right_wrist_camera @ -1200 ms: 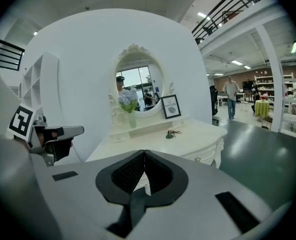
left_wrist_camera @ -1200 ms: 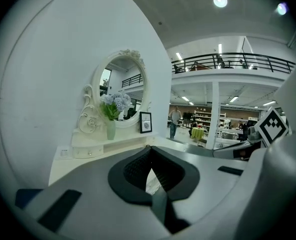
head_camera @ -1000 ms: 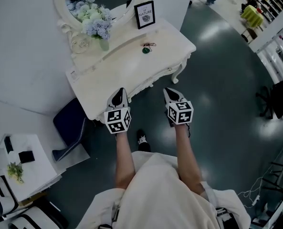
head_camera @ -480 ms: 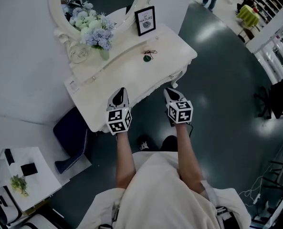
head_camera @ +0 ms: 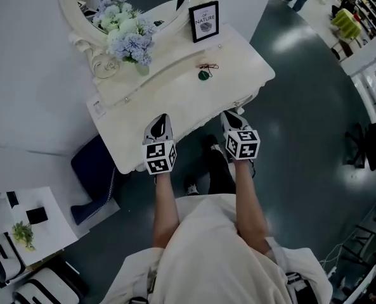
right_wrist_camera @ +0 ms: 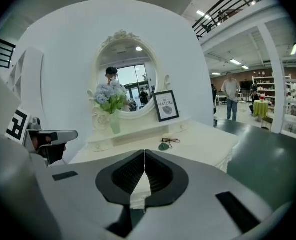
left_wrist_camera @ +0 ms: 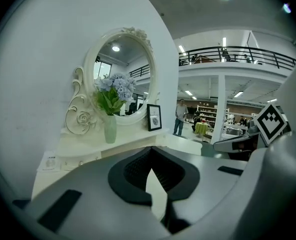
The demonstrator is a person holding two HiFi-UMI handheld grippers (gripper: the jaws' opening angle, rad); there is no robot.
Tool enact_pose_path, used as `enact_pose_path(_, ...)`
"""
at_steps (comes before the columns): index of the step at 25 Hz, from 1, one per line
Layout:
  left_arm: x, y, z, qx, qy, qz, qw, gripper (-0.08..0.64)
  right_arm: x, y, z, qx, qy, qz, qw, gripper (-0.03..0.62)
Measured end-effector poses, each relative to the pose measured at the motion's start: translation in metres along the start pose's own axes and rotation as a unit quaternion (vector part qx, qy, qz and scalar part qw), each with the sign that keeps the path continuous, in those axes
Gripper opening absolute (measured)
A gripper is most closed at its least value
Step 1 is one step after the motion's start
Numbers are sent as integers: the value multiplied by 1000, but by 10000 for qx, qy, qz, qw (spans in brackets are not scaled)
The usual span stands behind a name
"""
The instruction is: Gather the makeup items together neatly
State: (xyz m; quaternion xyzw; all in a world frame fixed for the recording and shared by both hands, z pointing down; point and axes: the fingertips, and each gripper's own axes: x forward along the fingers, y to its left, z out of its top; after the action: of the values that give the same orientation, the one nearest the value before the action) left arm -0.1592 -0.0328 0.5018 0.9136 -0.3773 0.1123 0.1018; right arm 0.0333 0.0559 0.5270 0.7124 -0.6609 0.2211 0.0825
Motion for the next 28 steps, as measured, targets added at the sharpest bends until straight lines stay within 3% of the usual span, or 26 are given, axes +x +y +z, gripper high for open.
enact_pose_path(11,92,27,-8,-121,364,572,9976,14,120,-33,22,-385,495,536,9966,41)
enact_pose_path(19,177,42,-9,-443,430,1007,9930,14,210,-73,30,-850,946,808,9886,44)
enact_pose_path(22,199,42,-10,-613,431,1114,9909,14,236,-82,28,-911,1128,966,9847,88)
enact_pose_path(28,215,51,-20,-768,600,1400,9853,14,273,-82,7,-950,1536,1151,9768,110)
